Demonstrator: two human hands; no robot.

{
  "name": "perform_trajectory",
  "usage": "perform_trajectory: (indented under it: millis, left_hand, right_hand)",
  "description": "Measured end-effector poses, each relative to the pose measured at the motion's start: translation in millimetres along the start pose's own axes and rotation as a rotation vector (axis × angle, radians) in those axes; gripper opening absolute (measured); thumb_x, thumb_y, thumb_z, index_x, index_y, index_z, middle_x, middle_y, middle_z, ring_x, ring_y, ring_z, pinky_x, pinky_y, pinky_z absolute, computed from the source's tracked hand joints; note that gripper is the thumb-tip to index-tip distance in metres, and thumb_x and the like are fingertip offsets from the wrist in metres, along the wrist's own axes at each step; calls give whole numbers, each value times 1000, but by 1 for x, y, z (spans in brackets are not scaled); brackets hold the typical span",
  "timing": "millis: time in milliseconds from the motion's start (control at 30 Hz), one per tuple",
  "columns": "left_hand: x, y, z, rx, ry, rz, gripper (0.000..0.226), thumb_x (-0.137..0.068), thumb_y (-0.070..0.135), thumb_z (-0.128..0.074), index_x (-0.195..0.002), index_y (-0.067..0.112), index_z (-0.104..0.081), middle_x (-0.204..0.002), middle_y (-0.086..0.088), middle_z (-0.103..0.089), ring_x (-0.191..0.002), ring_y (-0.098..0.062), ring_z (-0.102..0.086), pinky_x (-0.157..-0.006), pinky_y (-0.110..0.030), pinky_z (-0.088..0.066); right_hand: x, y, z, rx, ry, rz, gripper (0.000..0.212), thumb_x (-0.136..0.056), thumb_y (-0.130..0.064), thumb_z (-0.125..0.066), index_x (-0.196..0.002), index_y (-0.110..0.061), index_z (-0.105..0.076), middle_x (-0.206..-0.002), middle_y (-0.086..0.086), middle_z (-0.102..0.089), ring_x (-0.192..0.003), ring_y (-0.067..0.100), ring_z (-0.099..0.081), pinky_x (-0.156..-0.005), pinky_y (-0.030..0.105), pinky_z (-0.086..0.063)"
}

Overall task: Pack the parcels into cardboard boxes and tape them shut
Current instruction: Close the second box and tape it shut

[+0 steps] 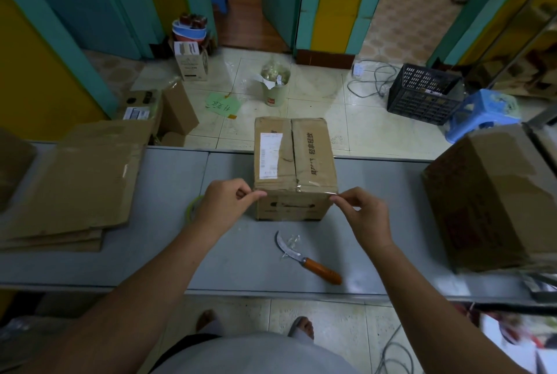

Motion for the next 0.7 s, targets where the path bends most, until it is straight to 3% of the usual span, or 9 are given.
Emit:
perform_trajectory:
  millis: [133, 200, 267, 367, 467, 600, 700]
  left_hand:
    - [12, -4, -5, 145, 11, 243, 32, -84, 50, -85, -89, 19, -80, -76, 8, -77, -72, -4, -74, -72, -28, -62]
    - [17, -8, -9, 376, -1, 358, 38, -89, 36, -84, -112, 6, -77, -86, -2, -81, -78, -13, -79, -77, -38, -66]
    - [22, -10, -12, 595, -39, 480, 45, -95, 16, -78, -132, -7, -64, -101, -16, -79, -85, -20, -80, -74, -35, -66]
    - [27, -10, -12, 752, -92, 566, 44, -93, 2, -77, -133, -6, -60, -106, -20, -78, -92, -26, -80, -70, -29, -65]
    - [25, -12, -8, 714, -91, 551, 32, -88, 2, -81, -118, -5, -70, -97, -16, -80, -91, -28, -80, -73, -30, -65]
    - [12, -10, 2, 486, -178, 428, 16, -88, 3, -82, -102, 5, -76, -85, -9, -81, -83, -29, -80, -74, -37, -67]
    - [1, -4, 13, 297, -272, 290, 12, -90, 6, -80, -100, 12, -77, -85, -5, -81, -75, -22, -80, -72, -42, -66]
  right_hand:
    - [17, -6, -3, -111, 103, -79, 13, -87, -38, -82, -94, -28, -76, -82, -20, -73, -82, -5, -69, -72, 8, -53]
    - [28, -8, -6, -187, 125, -94, 11, -92, -32, -79, -100, -26, -77, -88, -19, -74, -85, -5, -70, -75, 9, -54]
    - [36, -3, -8, -226, 139, -109, 10, -97, -26, -74, -106, -24, -77, -93, -18, -76, -90, -3, -71, -78, 14, -58]
    - [35, 4, -6, -244, 117, -122, 15, -96, -17, -74, -111, -16, -76, -91, -14, -77, -88, -2, -72, -75, 12, -57]
    - [24, 7, -1, -211, 60, -116, 23, -91, -10, -79, -113, -11, -74, -87, -12, -78, -87, -3, -73, -77, 10, -56]
    - [6, 10, 7, -118, -59, -57, 28, -88, -13, -82, -114, -16, -72, -89, -15, -78, -87, -1, -74, -84, 20, -60]
    - [-3, 6, 11, -1, -155, 5, 35, -86, -19, -83, -116, -25, -66, -91, -20, -75, -89, -5, -71, -84, 12, -52]
Point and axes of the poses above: each hand's wrist, its own x-axis away from the middle knuckle, its own z-axis out of the back of the hand, y = z × x, the point moved 5 cm from there along -x, towards the middle knuckle
